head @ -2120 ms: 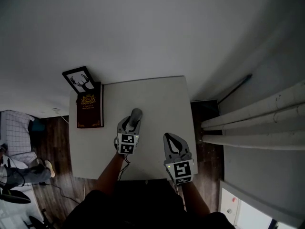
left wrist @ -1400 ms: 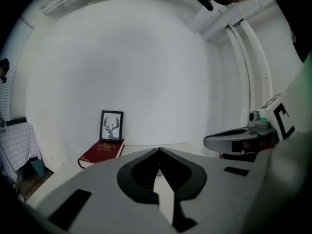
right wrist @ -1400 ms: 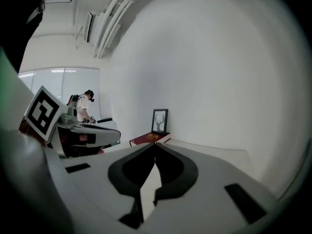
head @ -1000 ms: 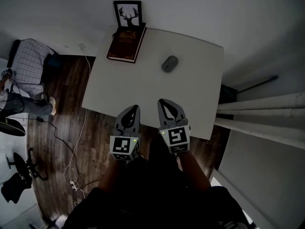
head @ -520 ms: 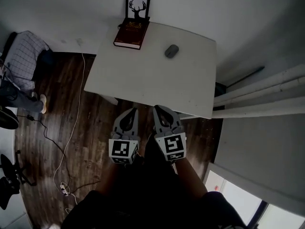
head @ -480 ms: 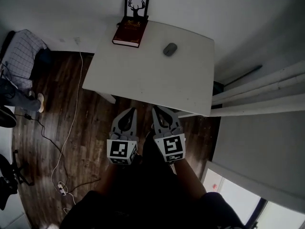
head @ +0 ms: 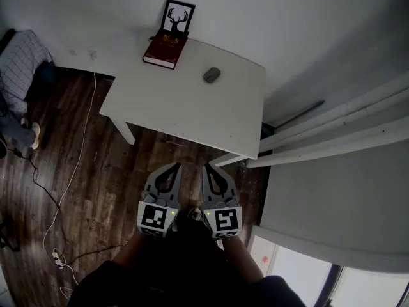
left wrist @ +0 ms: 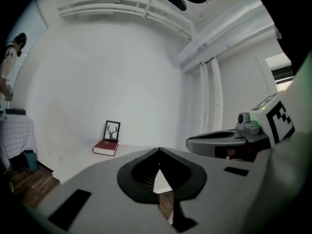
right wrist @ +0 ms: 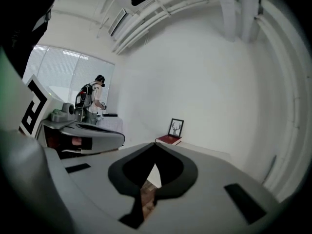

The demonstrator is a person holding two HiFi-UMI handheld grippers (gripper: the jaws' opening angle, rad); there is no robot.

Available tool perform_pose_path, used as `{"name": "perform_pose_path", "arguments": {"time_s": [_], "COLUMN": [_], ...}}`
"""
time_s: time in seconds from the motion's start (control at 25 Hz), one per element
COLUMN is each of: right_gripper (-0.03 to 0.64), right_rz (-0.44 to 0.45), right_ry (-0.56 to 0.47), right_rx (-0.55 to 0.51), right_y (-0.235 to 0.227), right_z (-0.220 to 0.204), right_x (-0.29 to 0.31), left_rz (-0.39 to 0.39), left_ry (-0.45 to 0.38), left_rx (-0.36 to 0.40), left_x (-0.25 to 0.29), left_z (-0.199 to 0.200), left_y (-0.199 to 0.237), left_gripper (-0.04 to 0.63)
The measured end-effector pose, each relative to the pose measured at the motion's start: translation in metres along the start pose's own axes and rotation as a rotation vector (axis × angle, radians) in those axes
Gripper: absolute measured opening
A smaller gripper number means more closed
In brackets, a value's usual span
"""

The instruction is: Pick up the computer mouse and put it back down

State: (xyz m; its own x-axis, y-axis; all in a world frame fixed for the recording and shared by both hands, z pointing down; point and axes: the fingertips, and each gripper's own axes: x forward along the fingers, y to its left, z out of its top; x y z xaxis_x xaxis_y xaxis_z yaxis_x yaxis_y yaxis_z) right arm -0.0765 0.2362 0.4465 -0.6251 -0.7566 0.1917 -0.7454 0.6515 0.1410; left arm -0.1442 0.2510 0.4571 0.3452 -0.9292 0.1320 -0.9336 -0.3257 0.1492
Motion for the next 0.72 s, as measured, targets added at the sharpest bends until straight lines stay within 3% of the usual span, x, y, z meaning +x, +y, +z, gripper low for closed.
{"name": "perform_pose_path", "arguments": {"time_s": [0.24, 0.52, 0.72], "right_gripper": [0.020, 0.018, 0.018], "right_rz": [-0.011, -0.133, -0.147], "right_ry": [-0.060, -0.136, -0.172], "right_rx": [-0.038, 0.063, 0.083], "right_y": [-0.022, -0.077, -0.088], "right_z": [0.028, 0.019, 0.025], "right_x": [-0.031, -0.086, -0.108], "left_rz": [-0.024, -0.089, -0.140], "left_ry": [-0.063, -0.055, -0.051], "left_rx": [0.023, 0.035, 0.069], "left_x": [0.006, 0.022, 0.032], "left_z": [0.026, 0.030, 0.033], "left_y": [-0.039, -0.094, -0.126], "left_gripper": [0.002, 0.002, 0.002]}}
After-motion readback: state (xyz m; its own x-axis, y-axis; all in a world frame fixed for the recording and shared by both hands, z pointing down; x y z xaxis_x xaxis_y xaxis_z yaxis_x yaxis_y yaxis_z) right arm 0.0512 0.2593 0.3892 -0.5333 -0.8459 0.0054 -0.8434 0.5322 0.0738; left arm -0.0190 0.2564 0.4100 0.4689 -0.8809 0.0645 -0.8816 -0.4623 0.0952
